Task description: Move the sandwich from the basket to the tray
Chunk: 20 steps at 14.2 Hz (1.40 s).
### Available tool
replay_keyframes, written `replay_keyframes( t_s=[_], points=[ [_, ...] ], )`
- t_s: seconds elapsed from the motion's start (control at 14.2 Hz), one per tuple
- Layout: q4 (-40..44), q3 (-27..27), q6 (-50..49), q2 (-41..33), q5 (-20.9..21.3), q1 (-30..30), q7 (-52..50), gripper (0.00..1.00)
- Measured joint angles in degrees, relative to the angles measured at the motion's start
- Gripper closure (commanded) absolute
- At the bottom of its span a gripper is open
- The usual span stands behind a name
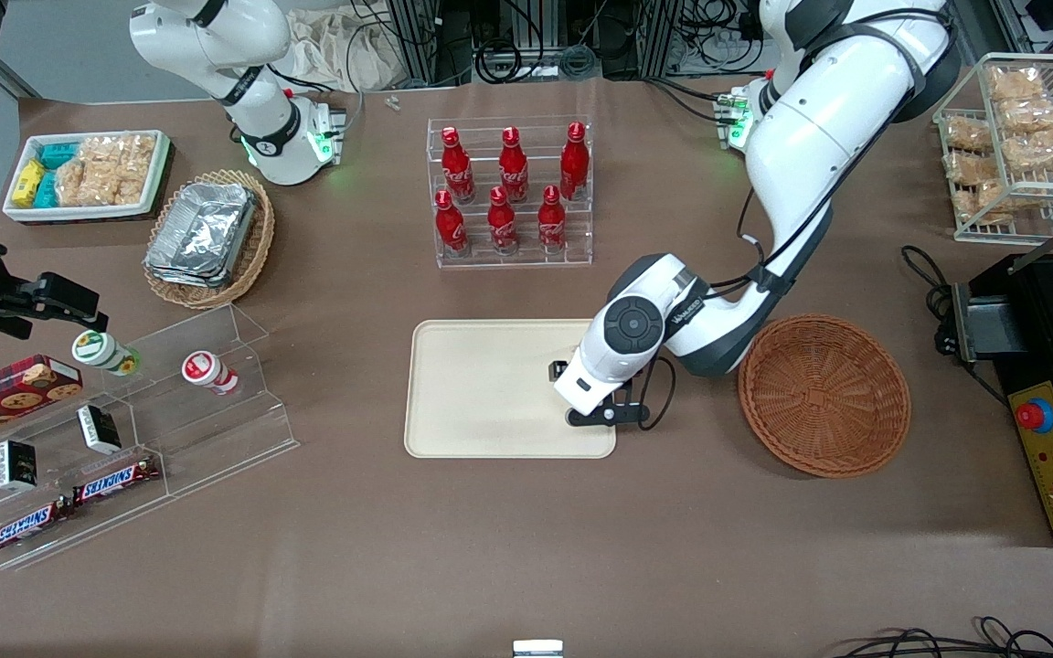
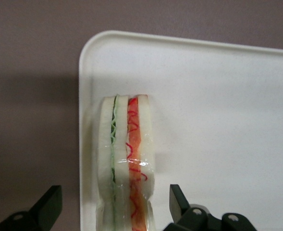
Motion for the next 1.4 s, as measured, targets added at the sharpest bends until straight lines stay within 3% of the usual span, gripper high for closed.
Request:
replay_keyframes(
  t_s=[0.42, 0.77, 0.98, 1.26, 1.4],
  points=[
    [4.0, 0.2, -13.9, -9.6, -0.4, 3.3, -0.5, 0.00],
    [4.3, 0.3, -19.1, -19.7, -7.0, 11.1, 3.9, 0.00],
    [3.1, 1.0, -21.3, -24.7, -8.5, 15.2, 5.6, 0.00],
    [-5.5, 10.5, -21.5, -34.2, -16.2, 16.0, 18.3, 0.00],
    [-11.8, 16.3, -21.5, -40.3, -18.0, 14.7, 23.6, 0.00]
  ],
)
